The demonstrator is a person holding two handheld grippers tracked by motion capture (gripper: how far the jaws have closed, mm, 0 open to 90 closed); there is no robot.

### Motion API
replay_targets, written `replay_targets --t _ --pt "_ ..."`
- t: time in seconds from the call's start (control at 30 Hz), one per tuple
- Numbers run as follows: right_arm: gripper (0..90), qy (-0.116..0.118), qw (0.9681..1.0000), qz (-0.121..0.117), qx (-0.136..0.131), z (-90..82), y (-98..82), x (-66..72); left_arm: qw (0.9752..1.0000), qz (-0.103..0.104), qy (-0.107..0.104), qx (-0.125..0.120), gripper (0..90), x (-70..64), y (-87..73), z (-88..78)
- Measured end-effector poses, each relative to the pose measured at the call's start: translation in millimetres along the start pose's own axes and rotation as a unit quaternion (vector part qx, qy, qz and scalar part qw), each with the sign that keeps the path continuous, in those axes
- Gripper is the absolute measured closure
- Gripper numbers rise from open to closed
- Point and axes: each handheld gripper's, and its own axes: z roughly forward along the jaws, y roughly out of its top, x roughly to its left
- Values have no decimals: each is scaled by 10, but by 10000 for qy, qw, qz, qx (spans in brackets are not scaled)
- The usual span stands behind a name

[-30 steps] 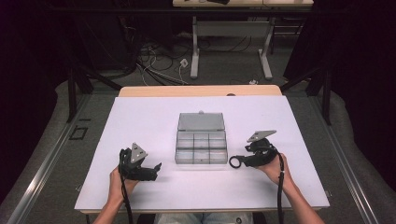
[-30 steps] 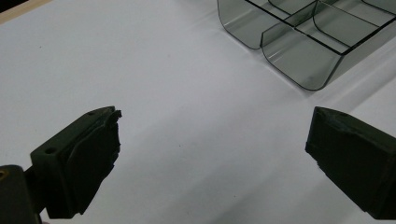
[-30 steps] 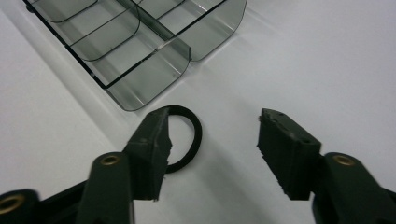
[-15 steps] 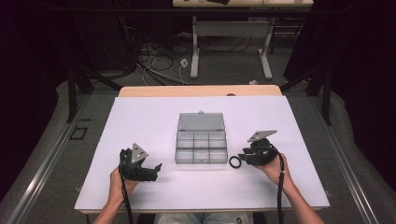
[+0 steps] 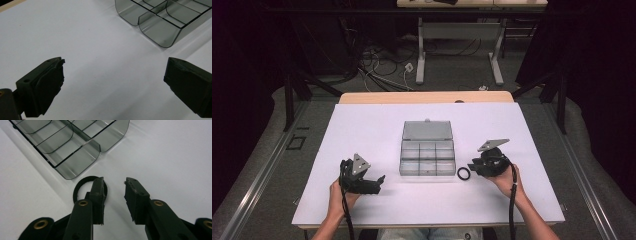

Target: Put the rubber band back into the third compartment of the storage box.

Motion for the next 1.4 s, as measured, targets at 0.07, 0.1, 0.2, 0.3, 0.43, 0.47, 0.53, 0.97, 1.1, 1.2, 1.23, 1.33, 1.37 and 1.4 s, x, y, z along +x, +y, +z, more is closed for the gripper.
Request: replay_targets --t 0.07,0.1,0.2,0.3,0.43,0.47,0.53,0.97,1.1,1.2,1.23,1.33,1.37,1.4 --pt "689 -6 10000 9 -22 -2 2 -6 10000 8 15 8 22 -2 3 -4" --pt "689 1 10000 -1 1 -11 4 -9 10000 15 17 4 22 -4 4 -6" --pt "689 -3 9999 69 -74 -16 2 -11 10000 16 6 5 21 -8 4 -2" --pt "683 -14 9999 124 -65 -6 -1 -31 10000 44 -5 13 19 -1 4 13" --pt "675 -18 9999 88 -71 -14 0 -33 10000 11 4 6 17 -9 3 -4" --pt "675 -9 9999 87 -88 -16 0 -30 10000 17 4 9 16 -9 3 -7" --pt "672 -23 9999 89 -101 -20 1 -26 10000 31 18 -7 14 -6 3 -9" --pt "672 25 9999 149 -59 10 -7 -32 10000 46 -4 25 11 -6 3 2" --pt "676 98 9996 246 -49 26 -16 -41 10000 50 0 30 11 0 2 2" --pt "679 144 9996 252 7 46 -21 -34 10000 55 1 37 11 11 0 3" --pt "682 146 9997 218 12 53 -20 -32 10000 61 24 37 10 15 -1 4" --pt "682 177 9996 210 80 60 -15 -19 10000 61 24 37 10 15 -1 4" --pt "682 177 9996 210 80 60 -15 -19 10000 61 24 37 10 15 -1 4" --pt "682 177 9996 210 80 60 -15 -19 10000 61 24 37 10 15 -1 4"
